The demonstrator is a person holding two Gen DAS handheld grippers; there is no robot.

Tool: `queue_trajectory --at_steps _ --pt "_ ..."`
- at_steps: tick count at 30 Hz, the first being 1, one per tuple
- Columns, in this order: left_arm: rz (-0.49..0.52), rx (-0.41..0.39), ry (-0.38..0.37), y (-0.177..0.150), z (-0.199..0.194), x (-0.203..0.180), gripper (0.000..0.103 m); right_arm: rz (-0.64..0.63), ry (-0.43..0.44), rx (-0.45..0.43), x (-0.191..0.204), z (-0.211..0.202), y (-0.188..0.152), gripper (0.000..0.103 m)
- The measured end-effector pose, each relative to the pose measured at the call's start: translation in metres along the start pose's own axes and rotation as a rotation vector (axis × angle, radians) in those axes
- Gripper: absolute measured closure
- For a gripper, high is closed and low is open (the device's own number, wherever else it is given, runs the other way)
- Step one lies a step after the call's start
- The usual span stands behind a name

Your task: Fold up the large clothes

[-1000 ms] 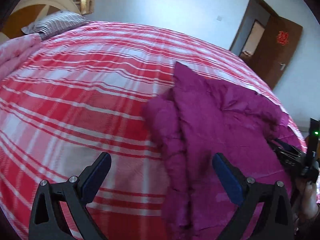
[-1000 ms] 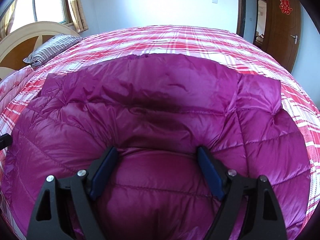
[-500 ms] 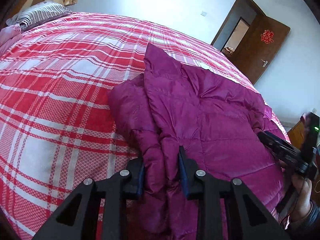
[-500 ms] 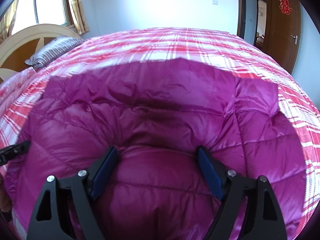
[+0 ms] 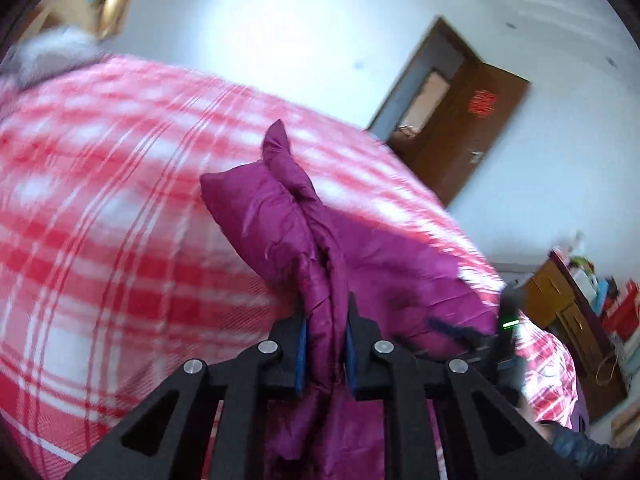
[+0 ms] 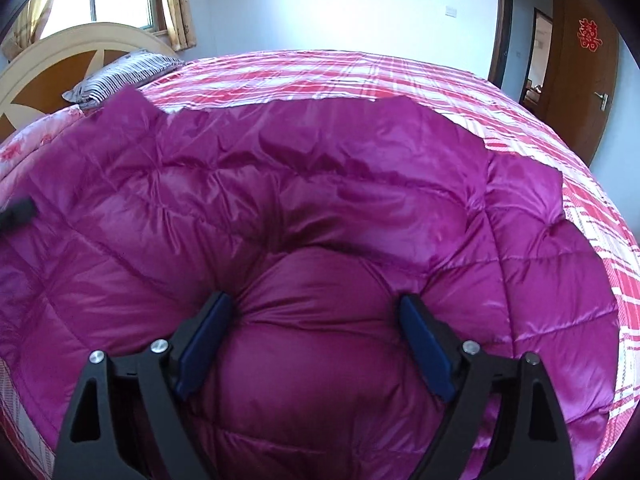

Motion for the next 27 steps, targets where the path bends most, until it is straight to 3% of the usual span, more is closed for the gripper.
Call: queue_trajectory --at_steps 5,11,14,18,20,22,23,25,27 --pt "0.142 -0.038 -0.051 0.028 -0.001 -0.093 0.088 0.014 0.027 -0.010 -0.003 -0.001 -0.003 0.013" --pt "0.339 -0.052 -0.055 0.030 0.039 -0.188 0.088 0.076 0.160 -0.035 -0.042 -0.031 -0.014 0.013" --pt "0.463 -0.033 -0.043 0.011 0.070 -0.223 0.088 0.148 0.159 -0.071 -0.094 -0.066 -0.030 0.013" --pt "0.608 -0.011 0.015 -0.030 0.117 -0.253 0.088 0.389 0.097 -0.205 -0.200 -0.125 -0.042 0.013" --pt "0.686 0.005 0.042 -0.053 0.141 -0.263 0.088 0.447 0.146 -0.261 -0.231 -0.145 -0.038 0.013" --pt "0.786 0.015 0.082 -0.078 0.162 -0.272 0.088 0.401 0.197 -0.278 -0.241 -0.158 -0.022 0.016" --pt "0.823 0.018 0.090 -0.087 0.166 -0.274 0.088 0.364 0.225 -0.275 -0.240 -0.160 -0.014 0.018" --pt "0.913 0.011 0.115 -0.105 0.172 -0.278 0.088 0.270 0.364 -0.258 -0.222 -0.159 0.007 0.019" --pt "0.951 0.003 0.125 -0.113 0.170 -0.276 0.088 0.173 0.477 -0.166 -0.199 -0.144 0.027 0.019"
Point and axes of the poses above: each gripper's, at about its wrist camera, not at the fingertips, and z roughly the way its jaws point, x to its left, y to its top, the point moved 1 cm from there along z, roughly the way its jaws point, and after that the axes turned 8 degrees about x, right-handed, at the moved point
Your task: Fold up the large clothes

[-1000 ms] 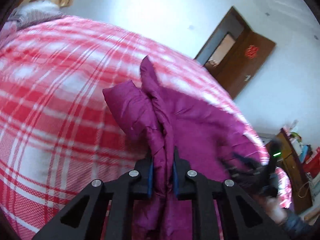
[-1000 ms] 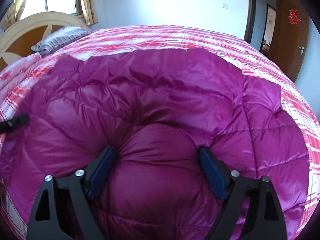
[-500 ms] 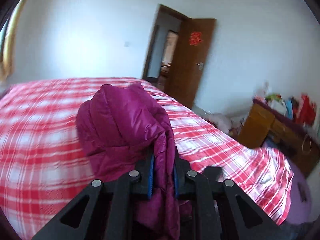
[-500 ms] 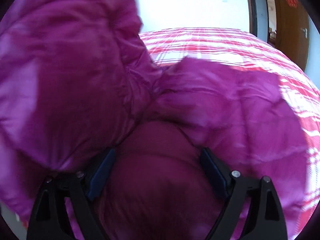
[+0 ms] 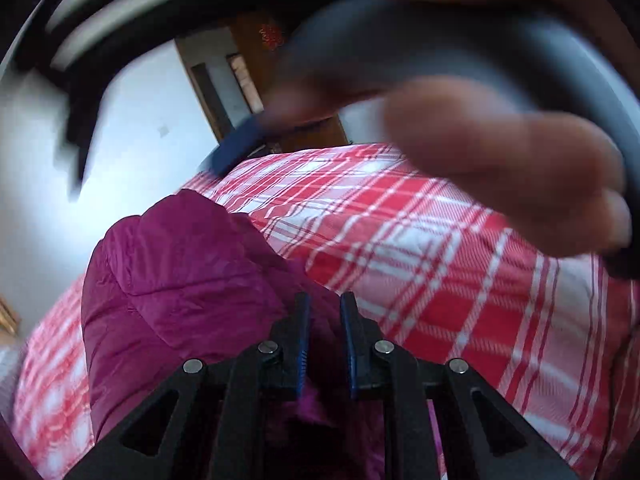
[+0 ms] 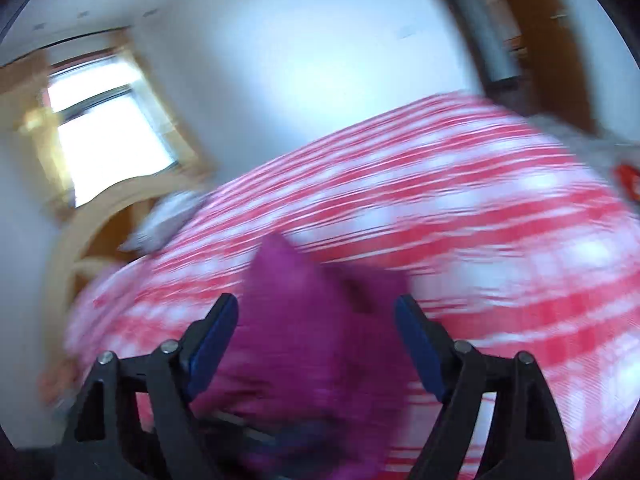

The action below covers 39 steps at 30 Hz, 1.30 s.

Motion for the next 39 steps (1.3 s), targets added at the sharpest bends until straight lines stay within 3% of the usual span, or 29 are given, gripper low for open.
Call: queue_trajectory --at_steps 1,3,5,7,9,10,11,13,15,17,19,22,24,27,30,33,35,39 --pt "-0.004 -0.008 0.000 -0.004 -0.007 0.002 0.088 -0.019 0.008 0.052 0.003 0.014 0.005 0.020" --pt "-0.035 -0.022 0.009 -0.003 -0.022 0.004 0.087 -0.030 -0.054 0.157 0.000 0.045 0.008 0.026" --pt "-0.093 -0.055 -0.017 -0.010 -0.050 0.018 0.087 -0.011 -0.144 0.217 -0.012 0.061 0.004 0.040" --pt "-0.162 -0.086 -0.047 -0.019 -0.082 0.037 0.083 0.015 -0.172 0.236 -0.022 0.068 -0.002 0.041" --pt "-0.239 -0.126 -0.046 -0.030 -0.108 0.063 0.050 0.013 -0.214 0.247 -0.035 0.062 -0.011 0.041" --pt "-0.293 -0.150 -0.009 -0.038 -0.120 0.080 0.017 0.016 -0.218 0.253 -0.039 0.063 -0.016 0.041" --pt "-0.353 -0.188 0.060 -0.047 -0.130 0.099 0.004 0.018 -0.222 0.258 -0.041 0.064 -0.018 0.041" --pt "-0.430 -0.197 0.155 -0.062 -0.131 0.132 0.004 0.006 -0.254 0.261 -0.040 0.063 -0.020 0.041" --pt "-0.510 -0.115 0.211 -0.077 -0.111 0.163 0.004 0.007 -0.271 0.262 -0.039 0.064 -0.017 0.041" --pt "-0.569 -0.026 0.205 -0.091 -0.082 0.183 0.004 0.018 -0.318 0.249 -0.037 0.058 -0.013 0.041" --pt "-0.563 0.043 0.192 -0.098 -0.055 0.176 0.004 0.039 -0.371 0.204 -0.026 0.044 -0.004 0.040" --pt "-0.548 0.033 0.173 -0.093 -0.046 0.155 0.004 0.078 -0.359 0.105 0.007 0.022 0.014 0.037" --pt "-0.522 0.025 0.130 -0.078 -0.038 0.138 0.004 0.115 -0.302 0.046 0.026 0.018 0.023 0.023" --pt "-0.470 0.023 0.132 -0.064 -0.030 0.125 0.004 0.134 -0.225 -0.008 0.044 0.032 0.035 0.021" --pt "-0.488 0.022 0.130 -0.070 -0.035 0.132 0.004 0.209 -0.132 -0.102 0.026 0.050 0.033 0.022" --pt "-0.517 0.032 0.150 -0.088 -0.050 0.144 0.004 0.259 -0.166 -0.127 -0.002 0.067 0.020 0.023" --pt "-0.542 0.020 0.192 -0.096 -0.063 0.158 0.004 0.279 -0.212 -0.125 -0.019 0.073 0.008 0.023" --pt "-0.552 0.019 0.363 -0.084 -0.067 0.185 0.004 0.270 -0.272 -0.121 -0.041 0.074 -0.006 0.024"
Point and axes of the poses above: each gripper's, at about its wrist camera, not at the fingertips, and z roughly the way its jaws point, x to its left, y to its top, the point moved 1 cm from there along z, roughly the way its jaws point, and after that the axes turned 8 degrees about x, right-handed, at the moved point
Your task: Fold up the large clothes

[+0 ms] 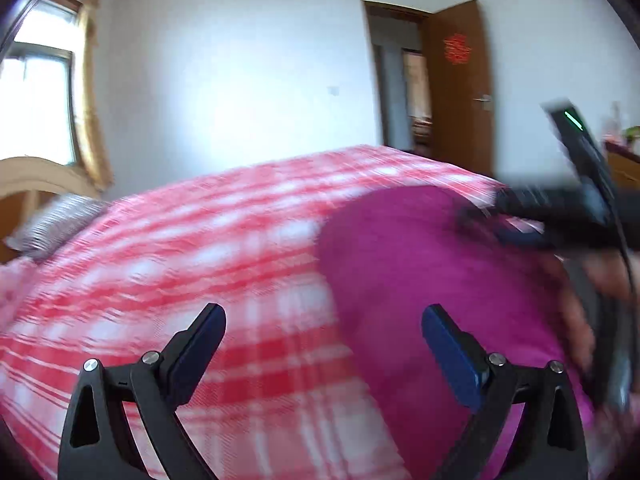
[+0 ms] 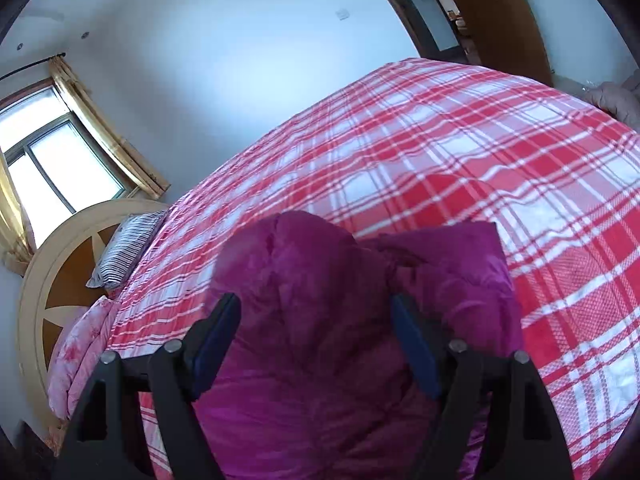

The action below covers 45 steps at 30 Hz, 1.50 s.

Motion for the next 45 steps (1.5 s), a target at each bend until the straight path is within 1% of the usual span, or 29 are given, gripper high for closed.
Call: queue_trajectory --at_steps 1,3,4,5,7,9,10,11,12,13,15,17,18,21,24,26,27,28,30,32,33,34,36,41,45 --pt "-0.002 0.006 0.018 0.013 0.005 -0.003 0.004 -0.025 -0.030 -0.008 -0.002 0.000 -0.002 0.026" --pt "-0.015 -0.002 0.019 0.033 0.010 -0.013 0.004 -0.084 -0.111 -0.032 -0.002 0.000 -0.007 0.030" --pt "-0.011 -0.013 0.025 0.046 0.014 -0.025 0.004 -0.099 -0.129 -0.038 -0.002 -0.001 -0.010 0.031" --pt "-0.005 -0.007 0.043 0.052 0.016 -0.034 0.004 -0.114 -0.144 -0.044 -0.002 -0.002 -0.013 0.032" --pt "0.036 0.058 0.129 0.065 0.041 -0.058 0.004 -0.130 -0.177 -0.050 -0.005 -0.001 -0.017 0.032" --pt "0.053 0.118 0.200 0.067 0.064 -0.068 0.004 -0.126 -0.212 -0.057 -0.009 0.000 -0.017 0.033" --pt "0.050 0.157 0.231 0.066 0.075 -0.072 0.004 -0.121 -0.237 -0.063 -0.011 -0.001 -0.017 0.037" --pt "0.049 0.204 0.243 0.061 0.087 -0.075 0.004 -0.113 -0.259 -0.064 -0.014 -0.001 -0.017 0.039" --pt "0.047 0.246 0.242 0.057 0.100 -0.074 0.004 -0.107 -0.262 -0.067 -0.016 -0.001 -0.019 0.039" --pt "0.045 0.269 0.238 0.050 0.109 -0.075 0.004 -0.107 -0.264 -0.066 -0.018 -0.001 -0.019 0.039" --pt "0.051 0.270 0.238 0.041 0.117 -0.073 0.004 -0.112 -0.268 -0.055 -0.018 0.001 -0.018 0.039" --pt "0.050 0.263 0.240 0.037 0.120 -0.073 0.004 -0.096 -0.249 -0.041 -0.023 0.007 -0.016 0.039" --pt "0.050 0.266 0.238 0.036 0.127 -0.070 0.004 -0.085 -0.241 -0.016 -0.026 0.012 -0.015 0.039" --pt "0.022 0.294 0.211 0.034 0.133 -0.065 0.004 -0.070 -0.232 0.020 -0.031 0.020 -0.013 0.039" --pt "-0.001 0.314 0.177 0.045 0.132 -0.056 0.004 -0.050 -0.215 0.033 -0.038 0.023 -0.015 0.039" --pt "-0.059 0.289 0.176 0.058 0.121 -0.044 0.004 -0.039 -0.209 0.031 -0.041 0.023 -0.017 0.039" --pt "-0.108 0.262 0.166 0.069 0.114 -0.037 0.004 -0.036 -0.208 0.029 -0.042 0.023 -0.018 0.039" --pt "-0.135 0.237 0.147 0.077 0.110 -0.034 0.004 -0.039 -0.213 0.031 -0.041 0.024 -0.018 0.039" --pt "-0.123 0.236 0.134 0.089 0.114 -0.036 0.004 -0.045 -0.225 0.034 -0.039 0.025 -0.018 0.039" --pt "-0.084 0.268 0.163 0.092 0.127 -0.041 0.004 -0.047 -0.228 0.033 -0.038 0.025 -0.019 0.039" --pt "-0.064 0.287 0.194 0.089 0.137 -0.044 0.004 -0.045 -0.225 0.032 -0.039 0.025 -0.019 0.039" --pt "-0.046 0.328 0.219 0.083 0.151 -0.048 0.004 -0.043 -0.222 0.031 -0.039 0.024 -0.019 0.039" --pt "-0.040 0.390 0.213 0.072 0.169 -0.048 0.004 -0.043 -0.219 0.031 -0.039 0.023 -0.020 0.039" --pt "-0.091 0.398 0.187 0.060 0.178 -0.039 0.001 -0.053 -0.237 0.036 -0.037 0.025 -0.021 0.039" --pt "-0.105 0.390 0.180 0.055 0.180 -0.038 0.001 -0.058 -0.249 0.047 -0.037 0.028 -0.020 0.039"
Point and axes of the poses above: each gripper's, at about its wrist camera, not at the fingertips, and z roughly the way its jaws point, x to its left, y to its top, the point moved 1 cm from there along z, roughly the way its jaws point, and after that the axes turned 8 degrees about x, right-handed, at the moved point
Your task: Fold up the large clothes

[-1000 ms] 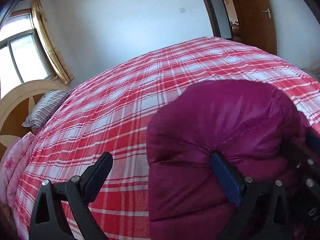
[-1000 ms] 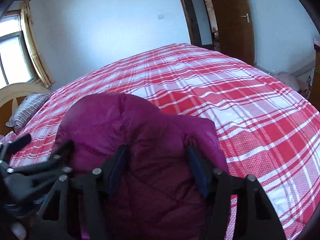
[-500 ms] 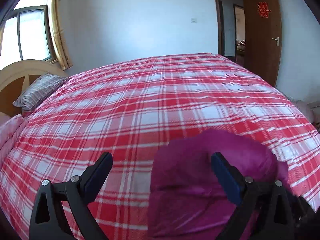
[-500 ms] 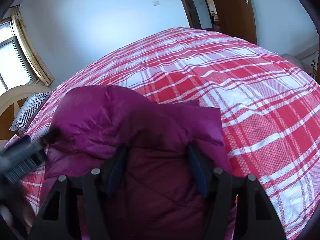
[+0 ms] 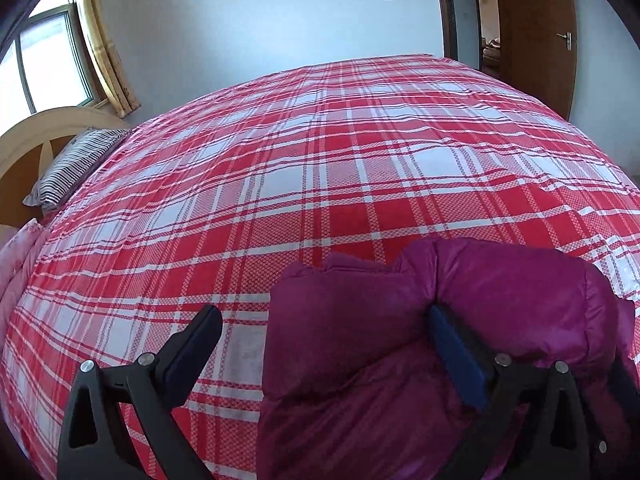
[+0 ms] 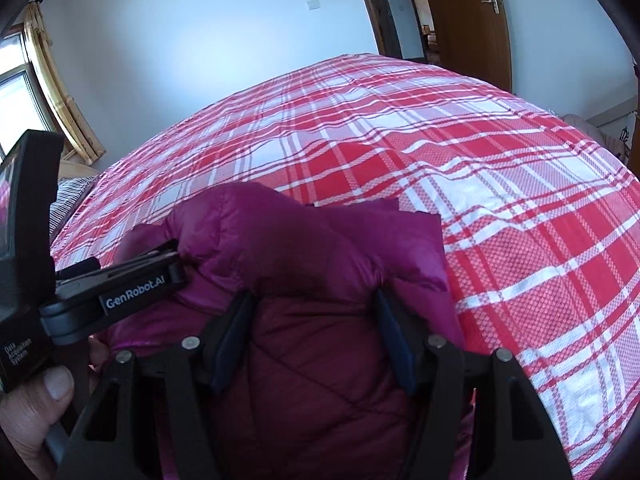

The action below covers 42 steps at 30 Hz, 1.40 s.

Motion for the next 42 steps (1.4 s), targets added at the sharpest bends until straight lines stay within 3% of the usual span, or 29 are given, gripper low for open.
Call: queue_trajectory --at_steps 42 --pt "0.003 -0.002 -0.019 -0.005 0.011 0.005 0.001 -0.047 -0.077 0.040 0.010 0.008 0.001 0.036"
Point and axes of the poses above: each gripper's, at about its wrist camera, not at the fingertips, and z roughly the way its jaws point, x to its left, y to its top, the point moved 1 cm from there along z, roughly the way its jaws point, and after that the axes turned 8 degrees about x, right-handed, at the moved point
